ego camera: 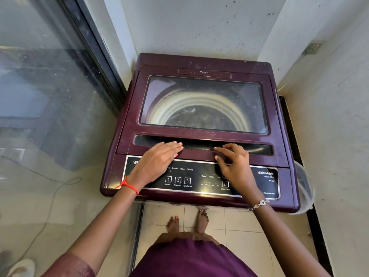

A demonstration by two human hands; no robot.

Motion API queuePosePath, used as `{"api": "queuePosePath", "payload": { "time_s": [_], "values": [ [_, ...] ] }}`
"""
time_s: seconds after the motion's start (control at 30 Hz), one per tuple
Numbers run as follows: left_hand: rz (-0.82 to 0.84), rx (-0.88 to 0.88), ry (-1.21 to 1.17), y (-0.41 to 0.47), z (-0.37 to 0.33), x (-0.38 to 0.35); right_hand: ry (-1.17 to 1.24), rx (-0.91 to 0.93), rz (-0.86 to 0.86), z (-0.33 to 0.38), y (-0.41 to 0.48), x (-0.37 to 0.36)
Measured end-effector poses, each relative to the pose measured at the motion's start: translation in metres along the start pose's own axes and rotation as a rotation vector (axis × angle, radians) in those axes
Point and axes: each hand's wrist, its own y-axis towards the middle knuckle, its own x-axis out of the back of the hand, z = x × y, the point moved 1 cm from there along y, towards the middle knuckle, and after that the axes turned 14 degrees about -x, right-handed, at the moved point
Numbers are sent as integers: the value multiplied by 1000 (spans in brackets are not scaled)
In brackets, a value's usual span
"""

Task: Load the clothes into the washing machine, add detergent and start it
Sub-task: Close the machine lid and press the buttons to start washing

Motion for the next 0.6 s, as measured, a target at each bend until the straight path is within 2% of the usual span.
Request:
{"api": "queuePosePath", "payload": {
  "time_s": [0.1,0.4,0.6],
  "values": [
    [-1,26,58,-19,7,1,-40,93,-70,11,-15,-9],
    [79,197,149,-42,-1,-4,-187,439,-119,36,-67,-50],
    [80,230,166,-43,-4,-3,-263,543,-27,44,-70,-63]
  ]
}}
